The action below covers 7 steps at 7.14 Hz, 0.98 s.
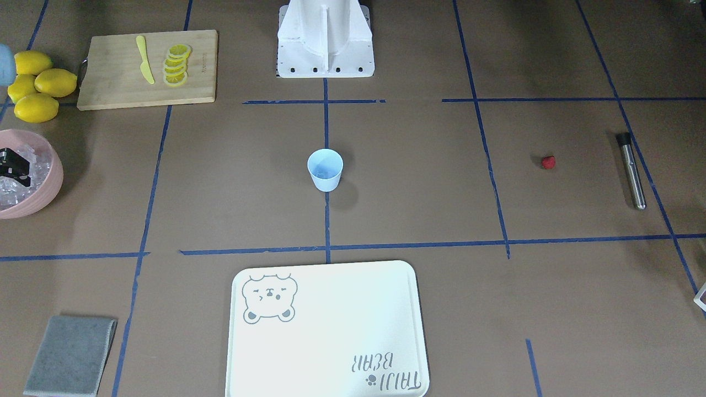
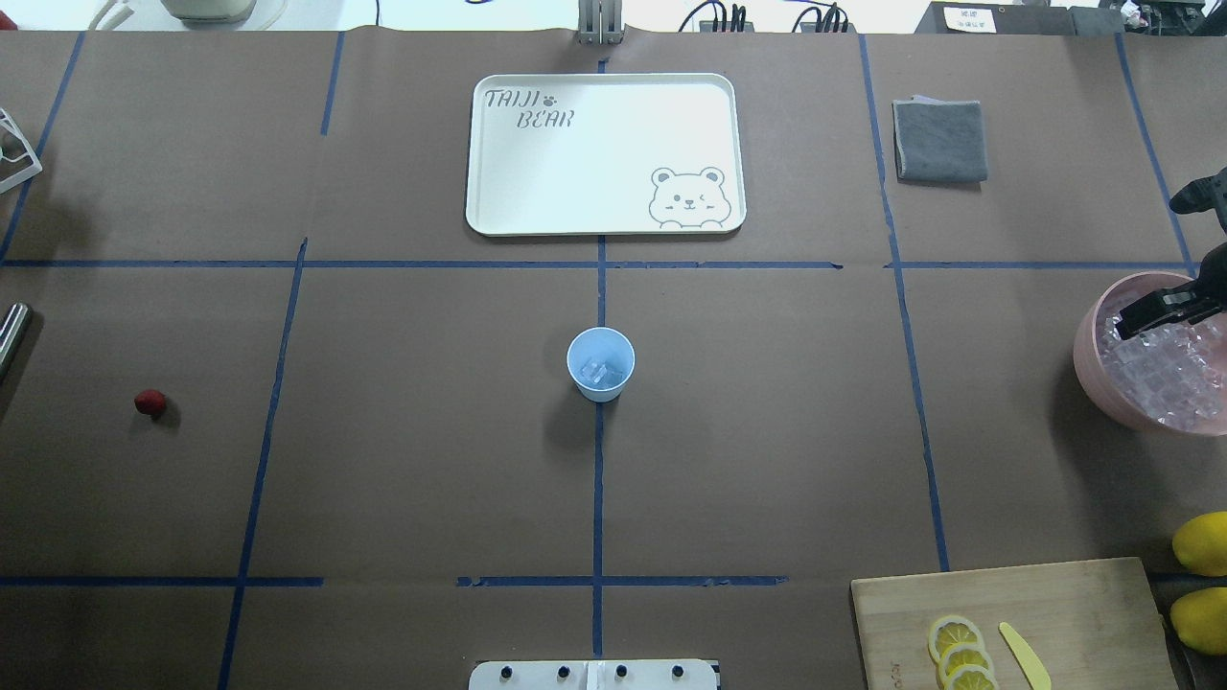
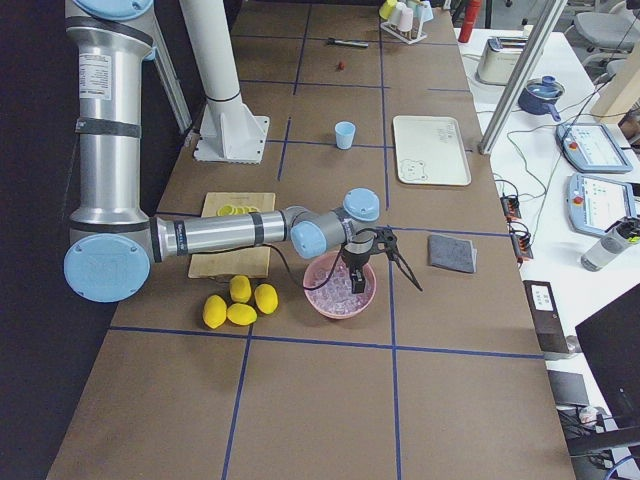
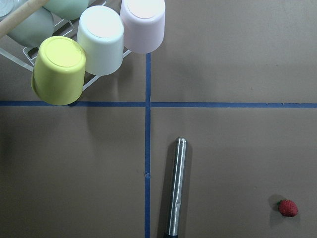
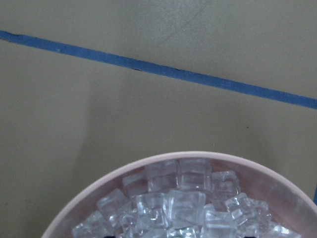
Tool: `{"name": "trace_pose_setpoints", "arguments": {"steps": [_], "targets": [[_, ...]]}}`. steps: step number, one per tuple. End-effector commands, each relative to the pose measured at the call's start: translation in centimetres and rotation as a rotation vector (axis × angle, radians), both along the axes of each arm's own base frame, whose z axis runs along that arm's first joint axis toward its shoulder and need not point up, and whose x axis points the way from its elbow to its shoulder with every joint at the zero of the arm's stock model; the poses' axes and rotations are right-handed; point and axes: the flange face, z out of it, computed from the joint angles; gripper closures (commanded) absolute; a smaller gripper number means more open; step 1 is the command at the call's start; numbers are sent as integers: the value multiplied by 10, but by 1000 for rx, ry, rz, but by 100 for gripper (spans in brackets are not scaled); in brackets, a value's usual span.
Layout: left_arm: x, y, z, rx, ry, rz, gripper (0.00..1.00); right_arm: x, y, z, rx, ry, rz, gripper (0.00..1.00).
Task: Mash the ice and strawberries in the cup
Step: 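Grasp a third ice cube from the bowl with the right gripper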
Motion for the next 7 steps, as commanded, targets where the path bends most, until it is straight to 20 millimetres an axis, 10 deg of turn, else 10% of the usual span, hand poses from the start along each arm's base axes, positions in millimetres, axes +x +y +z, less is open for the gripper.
{"name": "trace_pose_setpoints", "arguments": {"steps": [1, 7], "targets": [[0, 0, -1, 2, 0, 0, 0, 0, 3, 3, -8, -2, -7, 24], [1, 0, -2, 2, 0, 1, 0, -2, 2, 9, -24, 1, -11, 36]]}}
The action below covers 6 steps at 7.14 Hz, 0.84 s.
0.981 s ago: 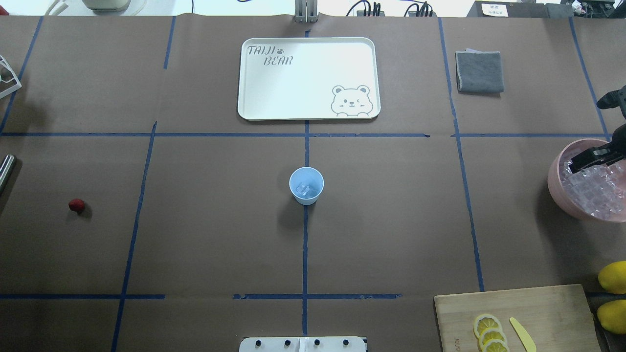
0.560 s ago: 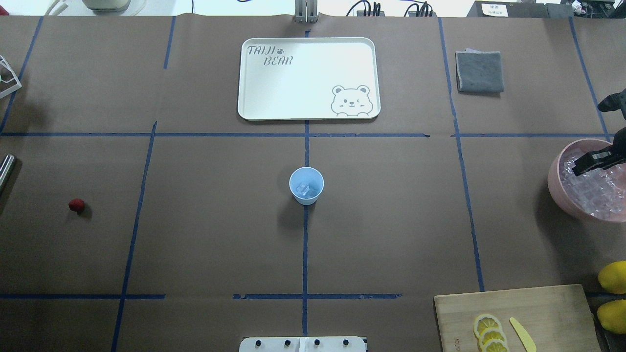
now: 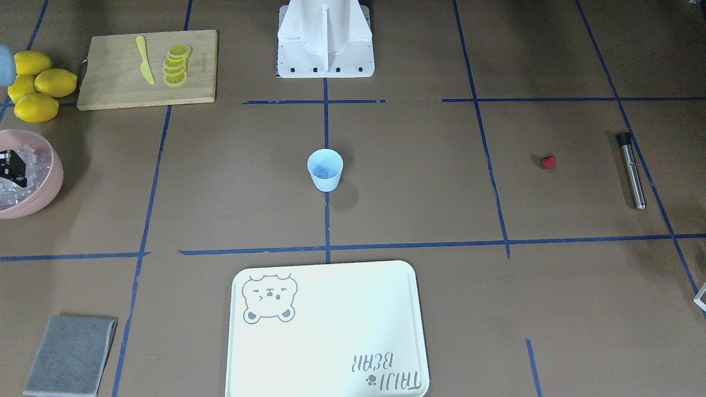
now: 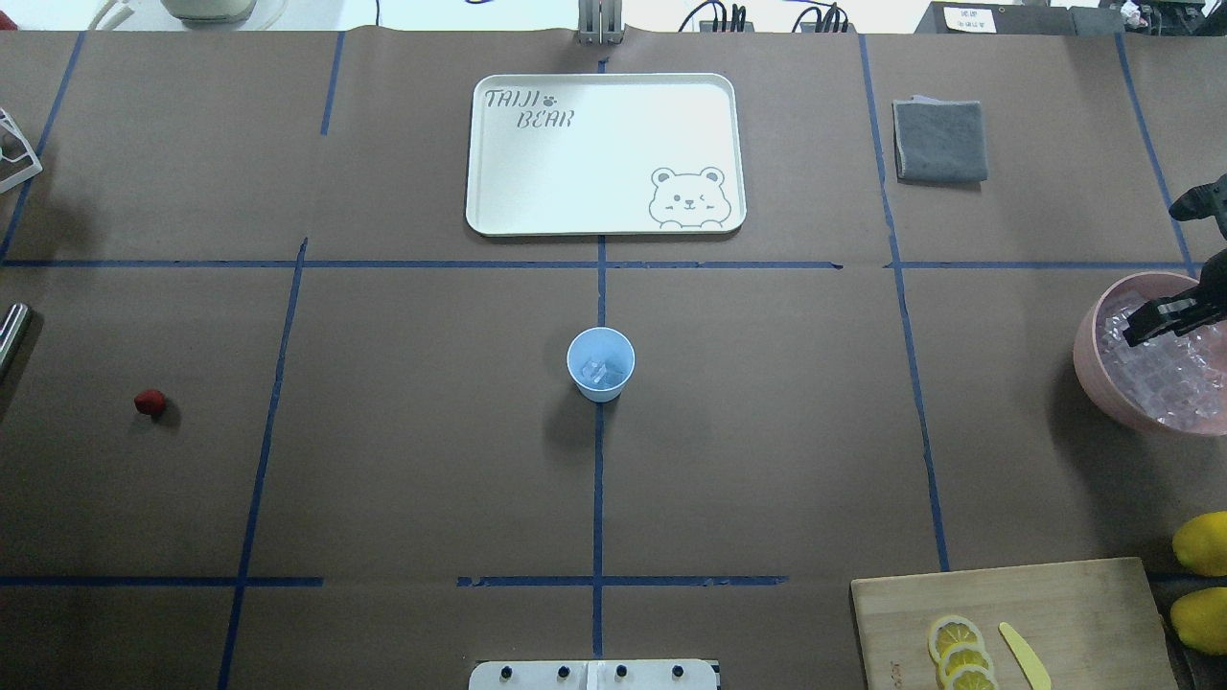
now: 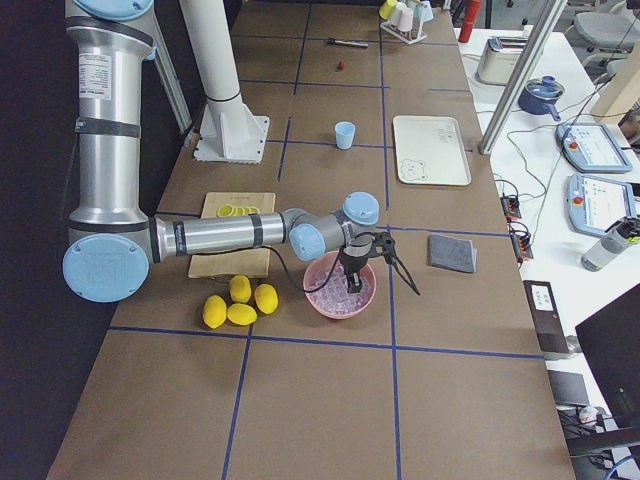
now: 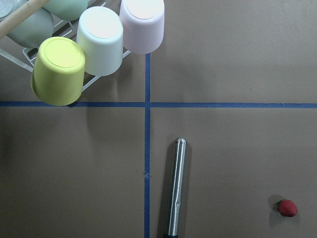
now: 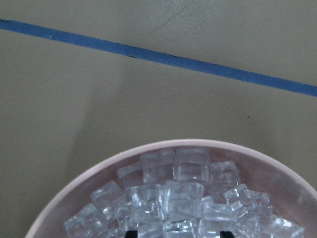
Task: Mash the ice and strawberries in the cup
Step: 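Grasp a third ice cube from the bowl with the right gripper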
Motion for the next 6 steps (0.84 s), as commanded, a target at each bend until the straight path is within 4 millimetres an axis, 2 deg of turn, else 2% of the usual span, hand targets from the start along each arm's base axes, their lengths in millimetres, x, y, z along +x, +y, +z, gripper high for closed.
{"name": "trace_pose_setpoints", "arguments": {"steps": [1, 2, 3, 4, 5, 6], "targets": [[0, -1, -1, 1, 0, 0, 0, 0, 0, 1, -3, 0, -2, 40], [0, -1, -1, 1, 0, 0, 0, 0, 0, 1, -3, 0, -2, 55], [1, -1, -2, 1, 0, 0, 0, 0, 0, 1, -3, 0, -2, 76], [0, -1, -1, 0, 0, 0, 0, 0, 1, 1, 0, -1, -2, 93], [0, -1, -1, 0, 0, 0, 0, 1, 2, -1, 5, -3, -2, 99], [1, 0, -1, 0, 0, 0, 0, 1, 2, -5, 11, -6, -2, 100]]}}
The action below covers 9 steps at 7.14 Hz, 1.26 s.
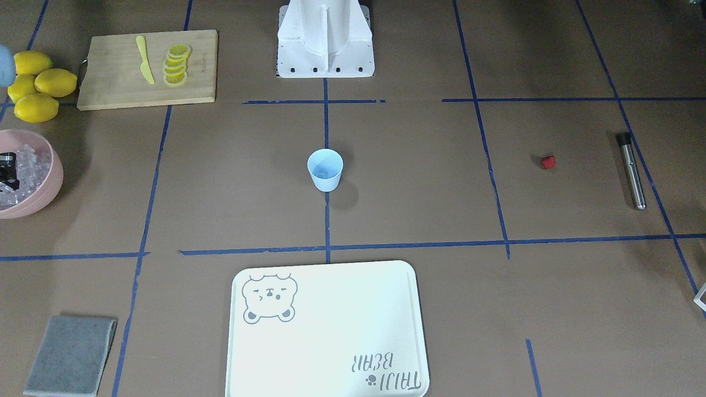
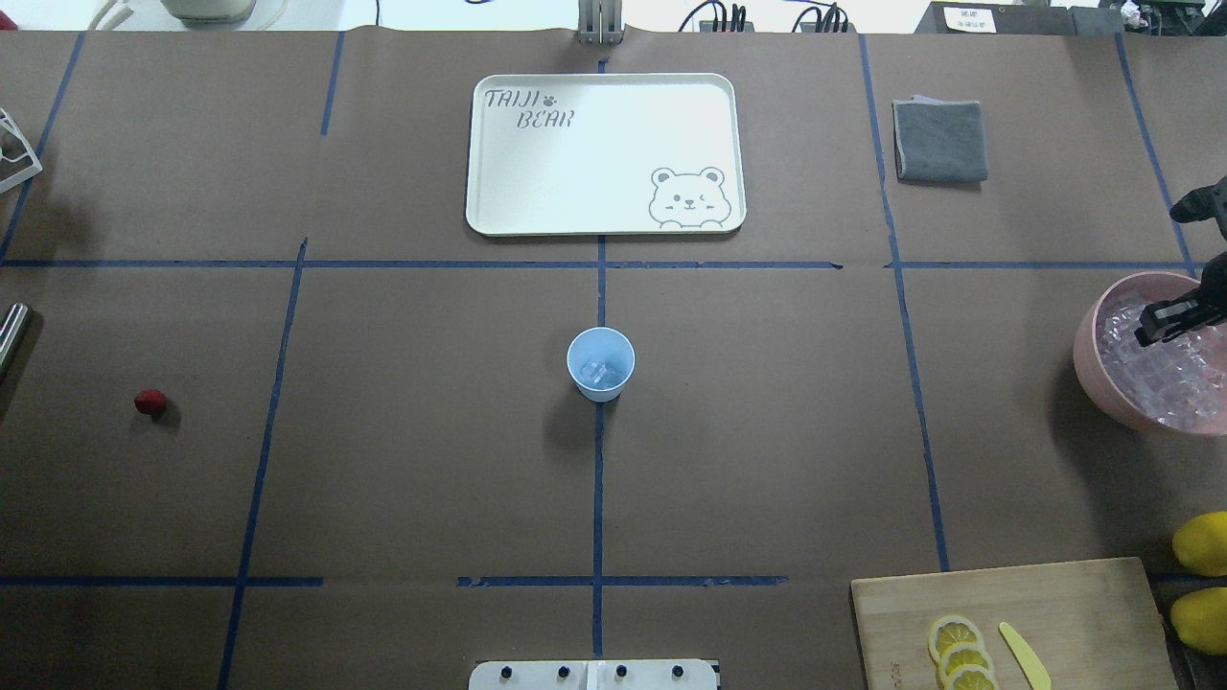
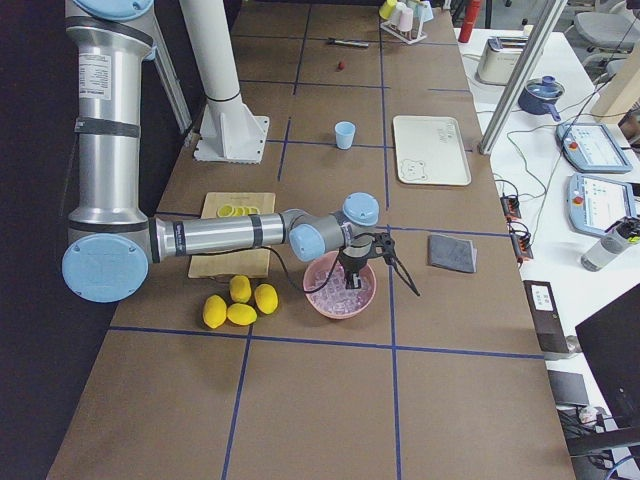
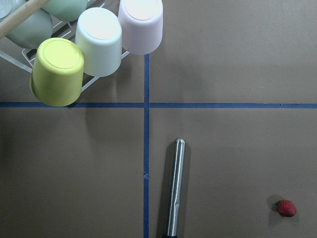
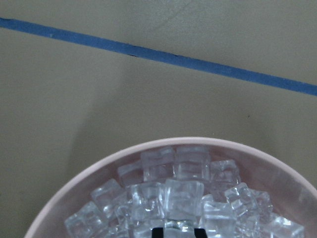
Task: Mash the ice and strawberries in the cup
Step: 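Grasp a third ice cube from the bowl with the right gripper, then carry the ice cube with the right gripper over the light-blue cup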
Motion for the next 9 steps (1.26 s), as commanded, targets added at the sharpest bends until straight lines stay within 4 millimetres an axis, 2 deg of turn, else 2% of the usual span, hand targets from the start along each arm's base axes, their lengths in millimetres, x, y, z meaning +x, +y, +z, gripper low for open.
{"name": "trace_pose_setpoints", "arguments": {"steps": [1, 3, 4, 5, 6, 7, 8, 9], "targets": [[0, 0, 0, 0, 0, 0, 0, 2, 0, -13, 19, -11, 3, 100], [0, 0, 0, 0, 0, 0, 0, 15, 1, -53, 61, -30, 29, 100], [0, 0, 0, 0, 0, 0, 0, 21, 1, -86, 67, -36, 42, 100], [0, 0, 0, -2, 0, 0, 0, 17, -8, -132, 80, -47, 54, 100], [0, 1, 1, -3, 0, 0, 0, -5, -26, -180, 64, -59, 65, 100], [0, 1, 1, -2, 0, 1, 0, -46, -38, -234, 31, -72, 60, 100], [0, 1, 1, -1, 0, 1, 0, -94, -39, -283, -9, -83, 55, 100], [0, 1, 1, -1, 0, 1, 0, -147, -30, -336, -70, -97, 63, 100]]}}
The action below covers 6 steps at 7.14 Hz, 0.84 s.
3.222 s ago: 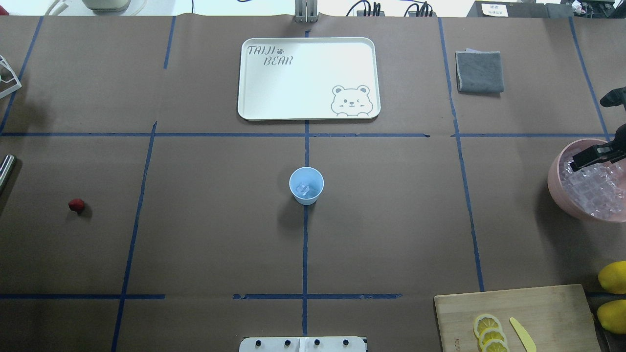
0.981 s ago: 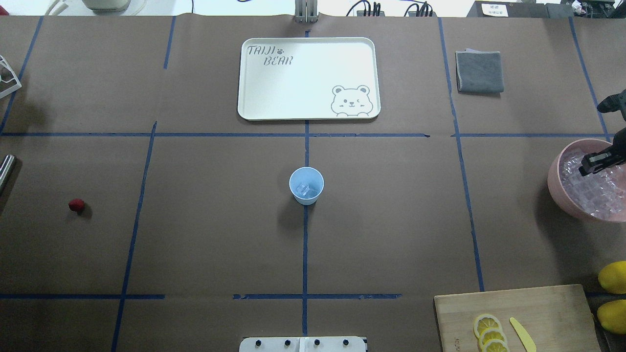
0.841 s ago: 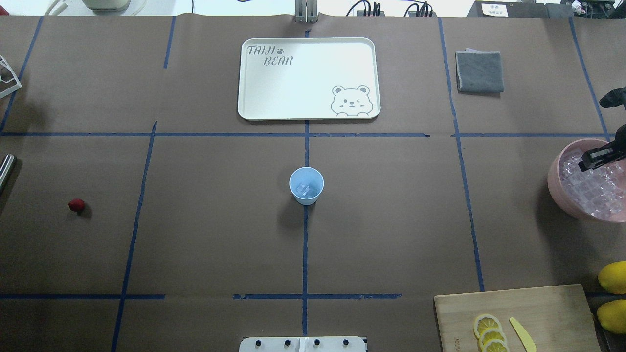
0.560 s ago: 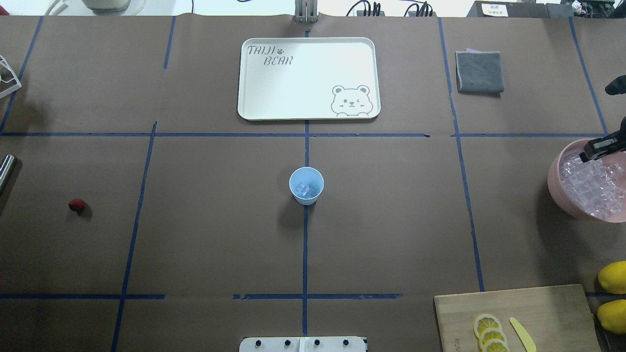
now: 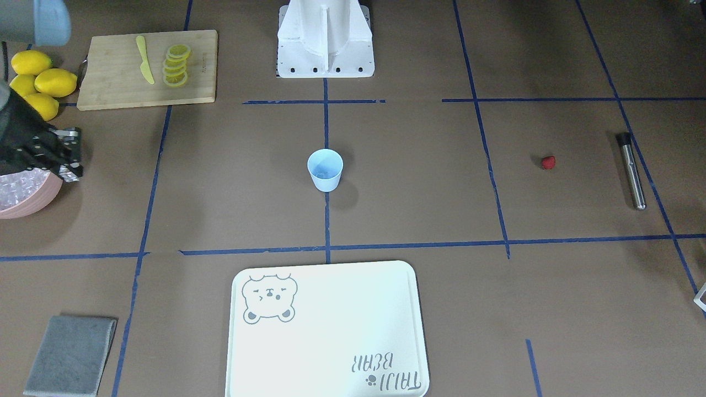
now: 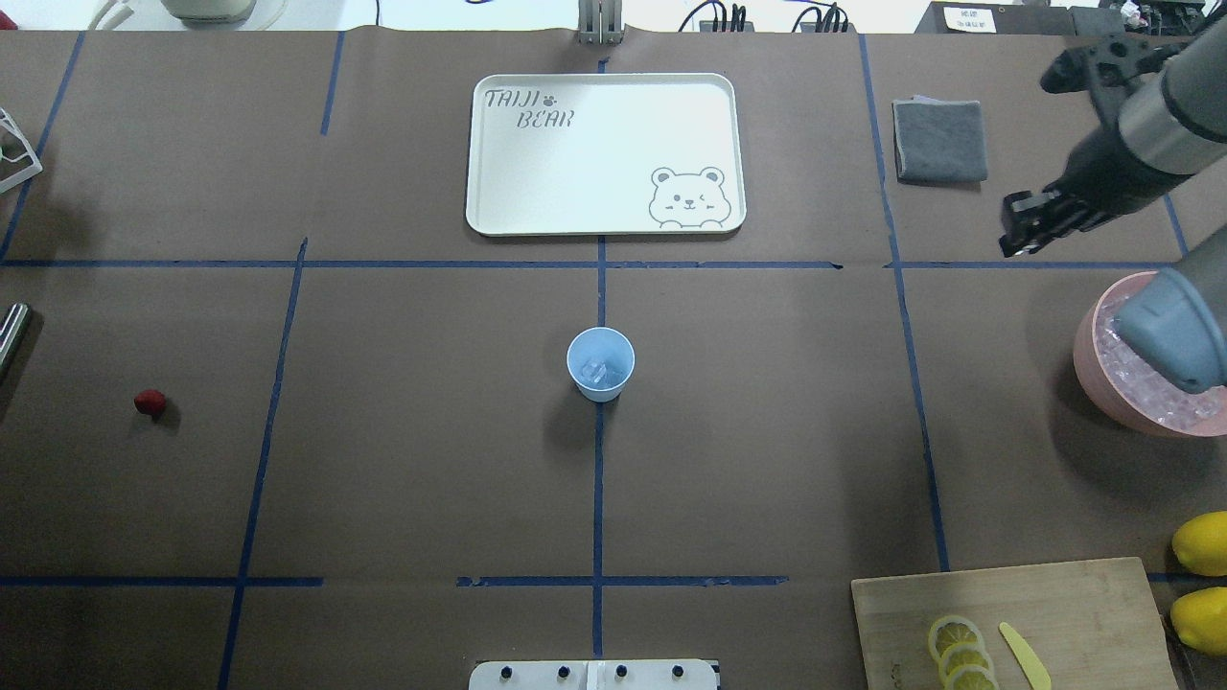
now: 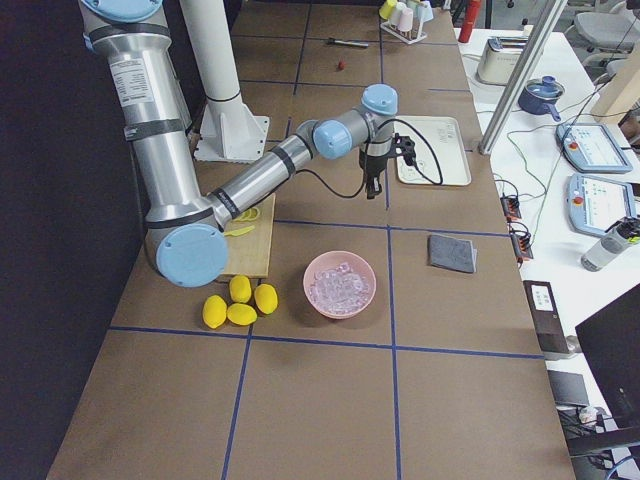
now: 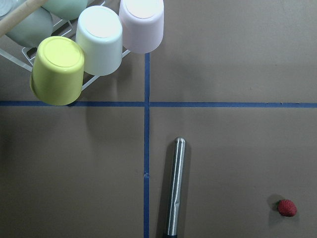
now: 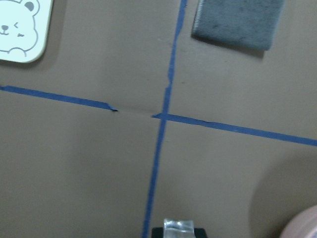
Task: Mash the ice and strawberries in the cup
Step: 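Carry the ice cube with the right gripper over the light-blue cup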
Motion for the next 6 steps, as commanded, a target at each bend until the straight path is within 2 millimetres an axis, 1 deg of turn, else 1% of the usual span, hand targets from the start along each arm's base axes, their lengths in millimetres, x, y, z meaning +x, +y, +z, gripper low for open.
{"name": "trace_pose_setpoints", "arguments": {"steps": [1, 2, 3, 4, 5, 6], "targets": [[1, 0, 0, 5, 0, 2, 0, -98, 20, -99, -69, -23, 20, 100], [1, -1, 0, 5, 0, 2, 0, -150, 36, -130, -86, -18, 41, 100], [1, -1, 1, 4, 0, 3, 0, -211, 43, -166, -92, 3, 76, 100], [1, -1, 2, 1, 0, 3, 0, -266, 47, -194, -102, 30, 106, 100], [1, -1, 3, -1, 0, 3, 0, -302, 54, -206, -107, 55, 103, 100], [1, -1, 4, -1, 0, 3, 0, -323, 65, -204, -103, 67, 113, 100]]}}
